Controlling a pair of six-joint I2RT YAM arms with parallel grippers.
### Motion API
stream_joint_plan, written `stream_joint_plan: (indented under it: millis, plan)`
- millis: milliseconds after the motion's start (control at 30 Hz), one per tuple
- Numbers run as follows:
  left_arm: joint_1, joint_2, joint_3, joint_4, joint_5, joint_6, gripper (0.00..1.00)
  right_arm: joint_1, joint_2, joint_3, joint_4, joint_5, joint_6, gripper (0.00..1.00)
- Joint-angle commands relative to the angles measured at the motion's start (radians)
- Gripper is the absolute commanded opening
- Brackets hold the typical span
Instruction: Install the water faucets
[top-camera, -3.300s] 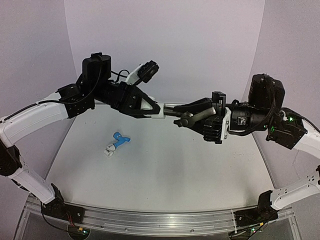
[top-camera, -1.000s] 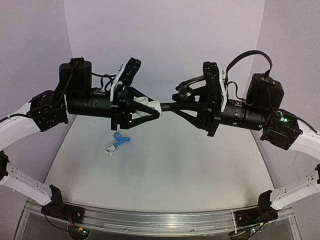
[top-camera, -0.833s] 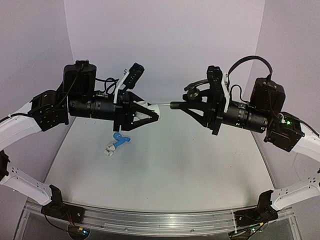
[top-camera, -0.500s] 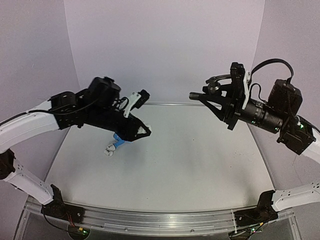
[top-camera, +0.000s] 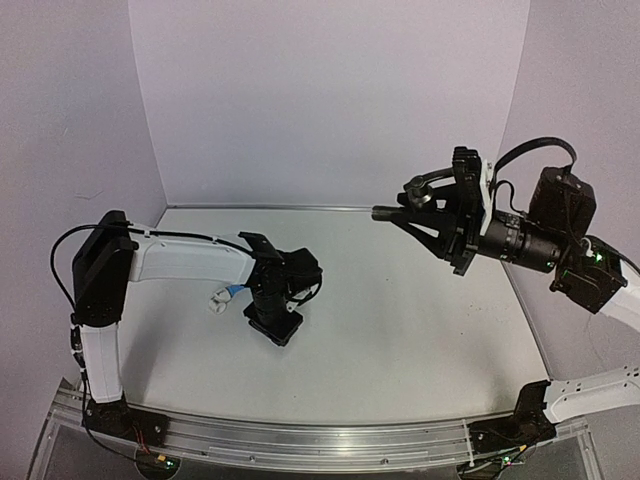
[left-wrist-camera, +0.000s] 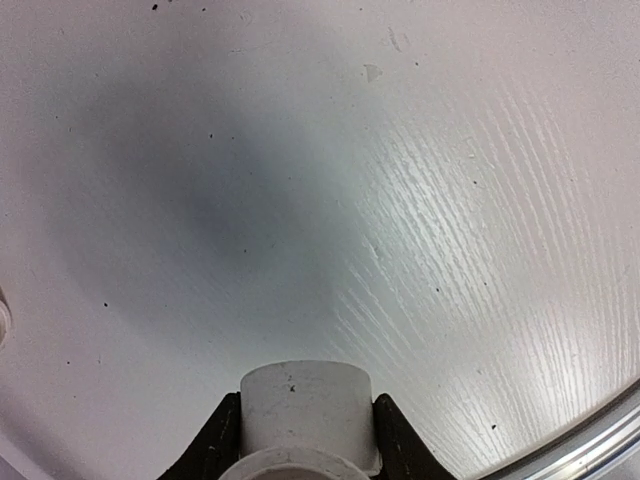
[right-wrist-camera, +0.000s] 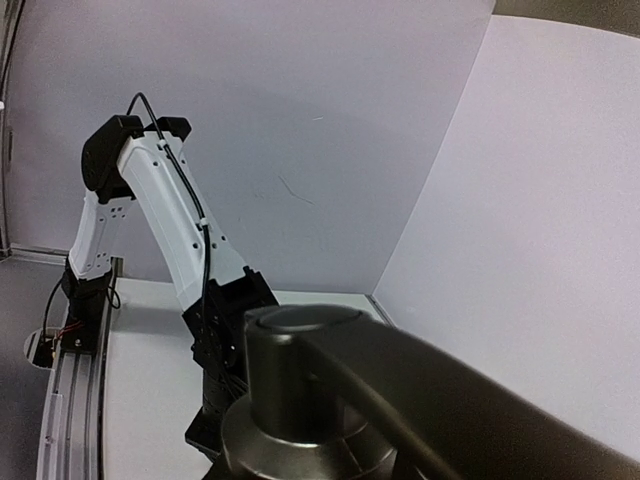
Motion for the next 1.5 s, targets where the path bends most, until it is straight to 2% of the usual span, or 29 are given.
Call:
stream_joint_plan:
  millis: [0,133,267,333,467,667,767,900,1000,1067,1133,1267,1467]
  plan:
    - [0.007,0.035,-0.013,0.084,-0.026,-0.017,0.08,-0.004,-0.006,0.009,0.02,-0.026,-0.005,0.0]
    - [0.009,0.068,-0.018,0.113,-0.04,-0.018,0.12,-0.004,-0.006,0.008,0.016,-0.027,-0.007,0.0]
    - [0.009,0.098,0.002,0.094,-0.044,-0.014,0.24,-0.004,-0.005,0.008,0.012,-0.033,-0.009,0.0]
    - [0.008,0.1,0.01,0.083,-0.036,-0.013,0.36,-0.004,-0.005,0.008,0.012,-0.039,-0.006,0.0]
    - [0.007,0.058,0.027,0.068,-0.012,-0.005,0.53,-0.004,-0.007,0.004,0.011,-0.041,-0.007,0.0]
    - [0.001,-0.078,0.082,0.069,0.079,0.028,0.75,-0.004,-0.011,0.001,0.011,-0.056,-0.018,0.0]
    - [-0.001,-0.142,0.112,0.073,0.103,0.039,0.78,-0.004,-0.013,0.0,0.012,-0.064,-0.026,0.0]
    - [0.004,-0.306,0.098,0.156,0.156,0.058,0.81,-0.003,-0.014,0.008,0.014,-0.079,-0.042,0.0]
    - [0.008,-0.478,0.016,0.335,0.289,0.062,0.87,-0.004,-0.007,0.017,0.017,-0.119,-0.058,0.0]
    - [0.013,-0.605,-0.066,0.539,0.432,0.052,0.89,-0.004,0.004,0.022,0.018,-0.156,-0.065,0.0]
    - [0.013,-0.666,-0.117,0.66,0.524,0.025,0.89,-0.003,0.014,0.026,0.022,-0.19,-0.073,0.0]
    - [0.013,-0.674,-0.133,0.779,0.702,-0.008,0.86,-0.004,0.043,0.045,0.043,-0.241,-0.07,0.0]
    - [0.013,-0.625,-0.153,0.945,0.873,-0.1,0.81,-0.002,0.089,0.084,0.089,-0.31,-0.077,0.0]
